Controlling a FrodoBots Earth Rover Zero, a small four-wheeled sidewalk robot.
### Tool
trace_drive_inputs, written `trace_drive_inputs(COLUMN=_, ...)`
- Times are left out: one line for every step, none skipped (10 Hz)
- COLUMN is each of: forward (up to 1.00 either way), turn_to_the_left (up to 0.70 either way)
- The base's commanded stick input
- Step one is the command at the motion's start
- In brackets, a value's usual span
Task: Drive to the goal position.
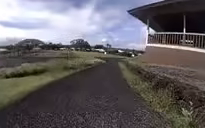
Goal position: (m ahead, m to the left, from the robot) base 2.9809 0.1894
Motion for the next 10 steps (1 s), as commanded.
trace_drive_inputs(forward=0.5, turn_to_the_left=0.0)
trace_drive_inputs(forward=0.5, turn_to_the_left=0.0)
trace_drive_inputs(forward=0.5, turn_to_the_left=0.0)
trace_drive_inputs(forward=0.5, turn_to_the_left=0.0)
trace_drive_inputs(forward=0.5, turn_to_the_left=0.0)
trace_drive_inputs(forward=0.5, turn_to_the_left=0.0)
trace_drive_inputs(forward=0.5, turn_to_the_left=0.0)
trace_drive_inputs(forward=0.5, turn_to_the_left=0.0)
trace_drive_inputs(forward=0.5, turn_to_the_left=-0.12)
trace_drive_inputs(forward=0.5, turn_to_the_left=-0.5)
